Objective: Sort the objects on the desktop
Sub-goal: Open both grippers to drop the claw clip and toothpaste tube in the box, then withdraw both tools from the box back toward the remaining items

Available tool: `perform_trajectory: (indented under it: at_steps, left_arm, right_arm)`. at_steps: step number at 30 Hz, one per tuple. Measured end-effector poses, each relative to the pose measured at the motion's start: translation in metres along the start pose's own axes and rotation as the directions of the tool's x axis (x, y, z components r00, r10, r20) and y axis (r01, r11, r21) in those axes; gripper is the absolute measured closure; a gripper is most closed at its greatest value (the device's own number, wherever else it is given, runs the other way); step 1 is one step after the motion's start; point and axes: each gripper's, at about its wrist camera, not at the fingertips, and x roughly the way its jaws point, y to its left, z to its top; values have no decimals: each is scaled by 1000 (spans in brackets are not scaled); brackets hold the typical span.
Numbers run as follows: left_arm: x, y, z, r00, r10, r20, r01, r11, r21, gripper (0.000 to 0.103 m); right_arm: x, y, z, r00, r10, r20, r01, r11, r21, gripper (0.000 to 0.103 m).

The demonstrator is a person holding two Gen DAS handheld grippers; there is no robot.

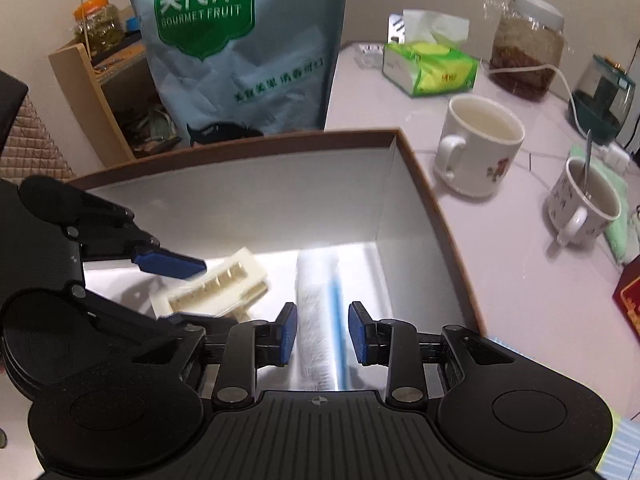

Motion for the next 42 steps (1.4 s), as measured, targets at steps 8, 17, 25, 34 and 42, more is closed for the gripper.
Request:
perform_trajectory:
  at_steps: [8,17,25,34,42]
  left_arm:
    - [-18,5,-11,1000,19,-10,-19,1000,-19,48]
    - [-56,6,-26,999,54,-1,-54,997,-55,42]
    - [-86,-4,-37,994,103,26,-101,993,-60,33]
    - [-121,-16,-52,988,140,67,-136,988,-68,28]
    - [-146,-24,-68,981,170,97,-162,984,-80,27]
  right_arm:
    - [-33,7,-10,999,37,26,-37,999,-14,39]
    - [-62,10,-24,1000,24,2,-25,994,108,39]
    - [-79,16,-40,1000,14,-5,-13,986,168,38]
    - [-100,28,-54,1000,-6,8,5,983,181,38]
    - [-121,42,-64,999,-16,33,10,983,186,38]
